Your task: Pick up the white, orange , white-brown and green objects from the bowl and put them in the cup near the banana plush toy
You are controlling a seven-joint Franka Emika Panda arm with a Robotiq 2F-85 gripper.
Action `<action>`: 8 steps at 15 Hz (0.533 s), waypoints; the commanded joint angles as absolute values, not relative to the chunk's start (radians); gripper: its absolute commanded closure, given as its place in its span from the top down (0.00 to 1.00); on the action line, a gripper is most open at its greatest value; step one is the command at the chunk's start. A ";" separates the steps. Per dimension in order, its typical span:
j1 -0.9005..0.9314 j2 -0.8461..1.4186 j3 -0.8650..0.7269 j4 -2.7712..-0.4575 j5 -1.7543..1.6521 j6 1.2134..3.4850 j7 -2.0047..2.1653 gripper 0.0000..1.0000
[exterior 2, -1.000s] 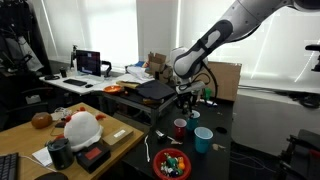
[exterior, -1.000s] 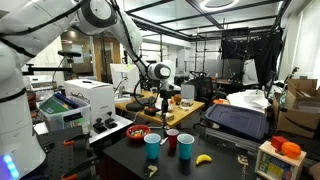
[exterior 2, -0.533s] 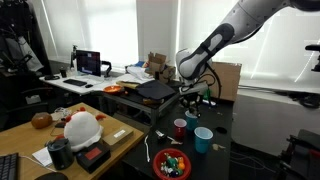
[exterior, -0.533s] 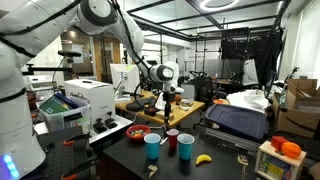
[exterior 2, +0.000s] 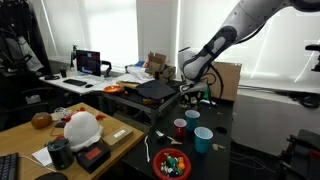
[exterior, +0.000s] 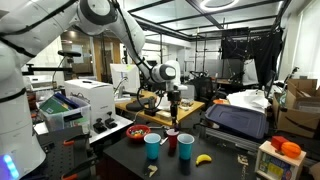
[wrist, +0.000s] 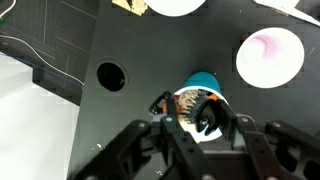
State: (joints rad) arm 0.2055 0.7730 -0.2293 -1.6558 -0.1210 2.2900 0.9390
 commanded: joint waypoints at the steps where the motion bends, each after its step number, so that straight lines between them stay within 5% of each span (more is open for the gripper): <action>1: 0.213 0.772 -0.250 -1.658 -0.179 2.355 0.990 0.18; 8: 0.210 0.810 -0.270 -1.643 -0.230 2.412 0.996 0.18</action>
State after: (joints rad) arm 0.2055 0.7933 -0.2568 -1.6521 -0.2029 2.3854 0.9690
